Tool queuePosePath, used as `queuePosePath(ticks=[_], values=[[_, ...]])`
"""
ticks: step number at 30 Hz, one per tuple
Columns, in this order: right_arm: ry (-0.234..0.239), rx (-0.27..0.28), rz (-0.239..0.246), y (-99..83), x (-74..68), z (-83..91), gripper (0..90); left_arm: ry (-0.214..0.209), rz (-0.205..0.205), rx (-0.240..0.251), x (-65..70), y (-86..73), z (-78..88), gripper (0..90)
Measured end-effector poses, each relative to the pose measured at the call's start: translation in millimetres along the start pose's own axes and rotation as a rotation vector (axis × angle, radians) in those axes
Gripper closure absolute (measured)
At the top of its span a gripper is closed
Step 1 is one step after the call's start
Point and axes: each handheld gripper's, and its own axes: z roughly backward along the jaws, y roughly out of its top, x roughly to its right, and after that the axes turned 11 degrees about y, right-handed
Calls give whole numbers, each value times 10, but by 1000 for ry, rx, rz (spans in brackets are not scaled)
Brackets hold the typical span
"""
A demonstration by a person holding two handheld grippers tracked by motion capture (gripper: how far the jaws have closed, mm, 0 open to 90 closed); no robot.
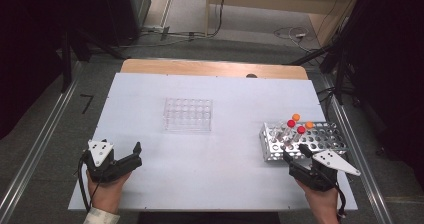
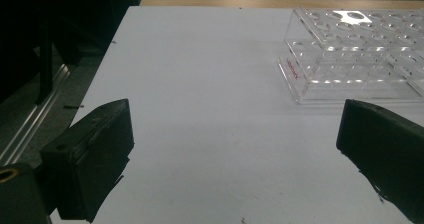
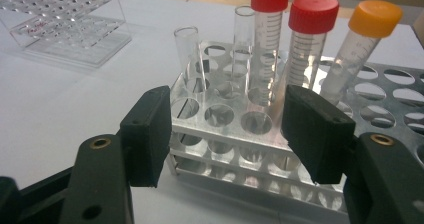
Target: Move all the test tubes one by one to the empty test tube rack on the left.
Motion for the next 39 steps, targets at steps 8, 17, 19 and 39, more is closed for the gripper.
queuePosePath(ticks=[8, 17, 19, 39], values=[[12, 4, 18, 65, -5, -167, 439, 1, -5, -5, 5, -2, -7, 22], [32, -13, 51, 116, -32, -346, 507, 0, -3, -7, 4, -4, -9, 22], [34, -13, 58, 125, -43, -376, 527, 0, -3, -7, 3, -4, -10, 22], [32, -30, 74, 135, -49, -520, 678, 3, -4, -6, 2, -4, -4, 25]])
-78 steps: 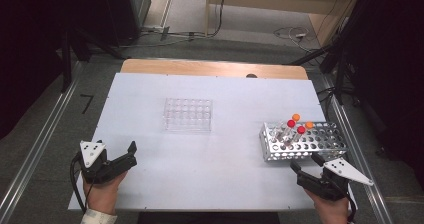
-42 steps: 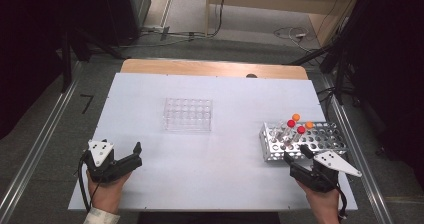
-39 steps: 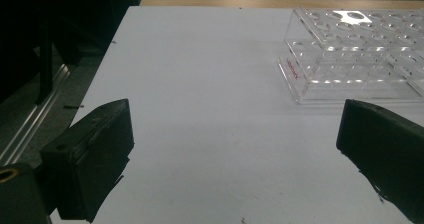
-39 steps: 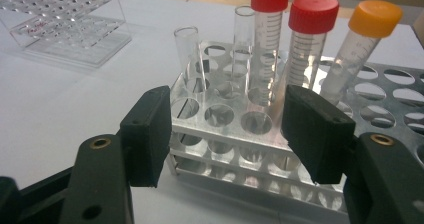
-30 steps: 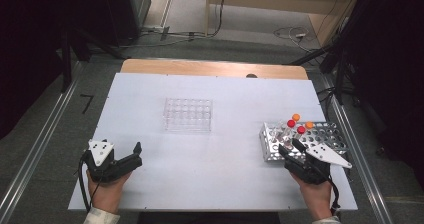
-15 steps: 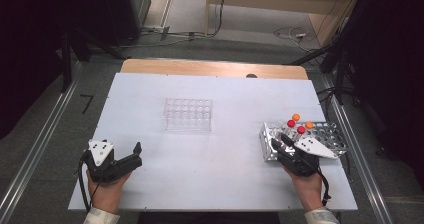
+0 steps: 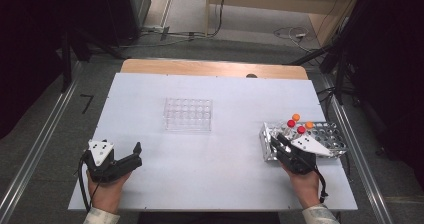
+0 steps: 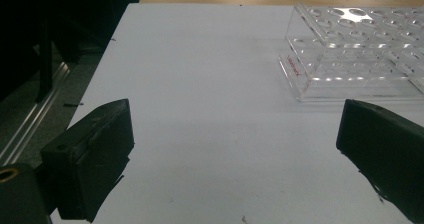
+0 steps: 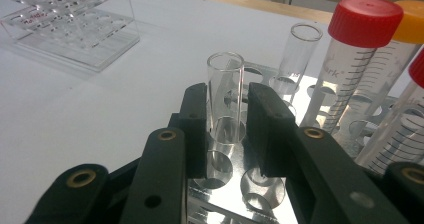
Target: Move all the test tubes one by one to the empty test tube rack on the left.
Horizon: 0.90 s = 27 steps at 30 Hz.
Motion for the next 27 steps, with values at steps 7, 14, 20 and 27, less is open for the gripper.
queuePosePath(ticks=[7, 14, 20, 27], values=[[-2, -11, 8, -4, -8, -39, 715, -2, 1, 1, -2, 0, 0, 34], [-8, -11, 3, -2, -3, -33, 728, -2, 3, 3, -2, 0, 2, 34], [0, 12, 4, 46, -5, 29, 729, -4, 2, 1, -3, 0, 0, 34], [-2, 53, 4, 136, -8, 134, 731, -7, 5, -2, -5, 2, 2, 39]])
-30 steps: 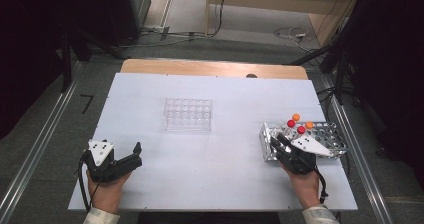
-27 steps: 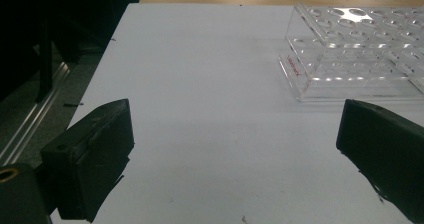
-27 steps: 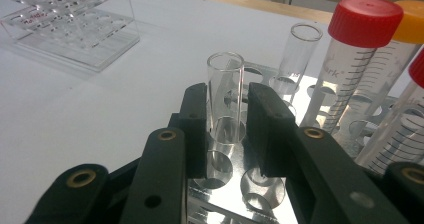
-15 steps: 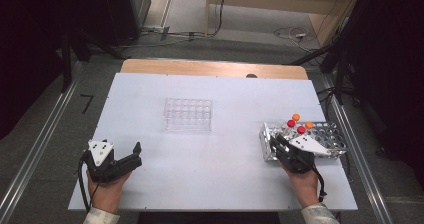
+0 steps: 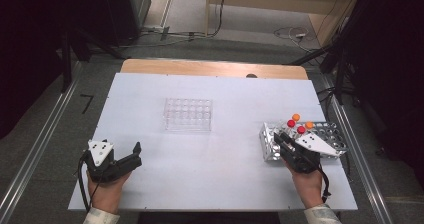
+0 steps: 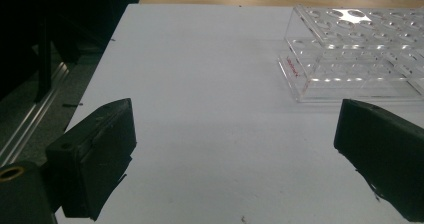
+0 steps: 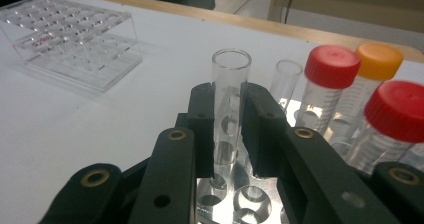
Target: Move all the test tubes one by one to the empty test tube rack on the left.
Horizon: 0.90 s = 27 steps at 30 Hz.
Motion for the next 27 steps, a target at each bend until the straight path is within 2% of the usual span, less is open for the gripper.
queuePosePath(ticks=[4, 12, 19, 23, 24, 25, 27], values=[[11, 26, -23, 71, 28, 81, 732, -3, -1, 1, -2, 3, 5, 43], [14, 73, -18, 167, 1, 213, 736, -6, -2, 2, 5, 5, 3, 44], [32, 111, -7, 251, -59, 316, 736, -24, -5, 1, 47, 11, 16, 60], [63, 103, 6, 260, -132, 296, 736, -37, -10, 3, 77, 20, 34, 61], [63, 103, 6, 260, -132, 296, 736, -48, -2, -1, 89, 25, 39, 61], [83, 91, 13, 256, -192, 260, 736, -58, 1, -2, 103, 31, 43, 65], [92, 85, 20, 253, -225, 238, 736, -69, -8, -1, 139, 44, 52, 65]])
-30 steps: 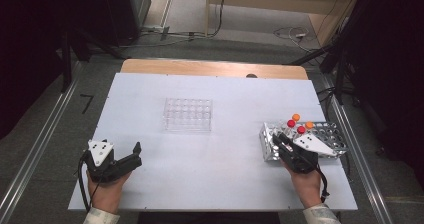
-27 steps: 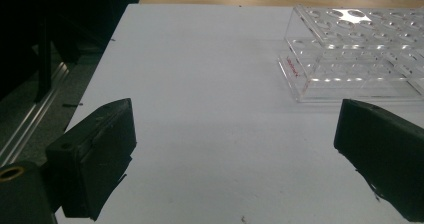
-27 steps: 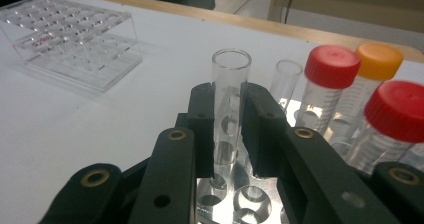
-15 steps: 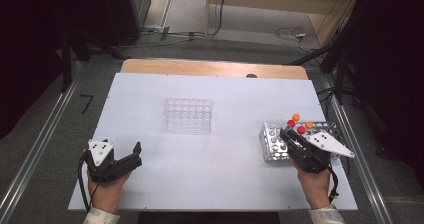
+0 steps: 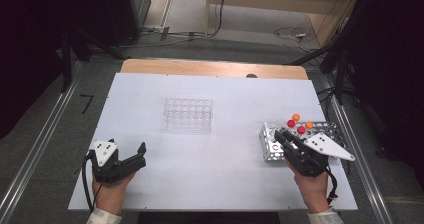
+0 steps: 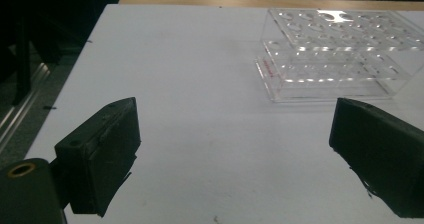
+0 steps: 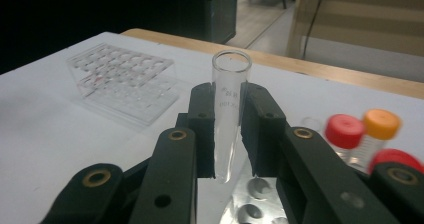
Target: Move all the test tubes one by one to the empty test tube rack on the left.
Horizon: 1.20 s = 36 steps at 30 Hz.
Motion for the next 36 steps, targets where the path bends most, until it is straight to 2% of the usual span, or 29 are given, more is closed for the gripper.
queuePosePath(ticks=[3, 5, 6, 7, 10, 11, 12, 13, 14, 18, 21, 22, 23, 28, 32, 36], values=[[36, -21, 16, -32, -124, -102, 736, -28, -13, 7, 69, 22, 20, 93], [54, -31, 11, -58, -169, -162, 736, -84, -20, -4, 167, 48, 21, 114], [54, -31, 11, -58, -169, -162, 736, -84, -20, -4, 167, 48, 21, 114], [75, -46, -1, -88, -199, -231, 736, -94, -36, -3, 216, 59, 20, 120], [97, -70, 7, -128, -262, -331, 736, -138, -55, 5, 349, 91, 26, 133], [104, -76, 10, -135, -287, -359, 736, -169, -67, -10, 429, 108, 25, 132], [111, -79, 13, -140, -312, -388, 736, -169, -67, -10, 429, 108, 25, 131], [118, -82, 18, -144, -334, -416, 736, -196, -71, -26, 501, 121, 19, 126], [126, -85, 21, -146, -356, -444, 736, -196, -71, -26, 501, 121, 19, 125], [148, -98, 32, -153, -428, -524, 736, -226, -78, -14, 638, 167, 29, 126], [175, -114, 47, -164, -516, -614, 736, -248, -96, 6, 749, 209, 55, 143], [182, -116, 51, -164, -533, -632, 736, -260, -111, 22, 823, 231, 79, 151], [186, -117, 54, -163, -551, -650, 736, -260, -111, 22, 823, 231, 79, 153], [204, -126, 68, -159, -619, -727, 736, -314, -132, 30, 985, 272, 114, 164], [213, -133, 84, -162, -665, -773, 736, -362, -134, 36, 1098, 311, 134, 199], [231, -146, 111, -172, -767, -859, 736, -418, -145, 50, 1235, 344, 164, 274]])
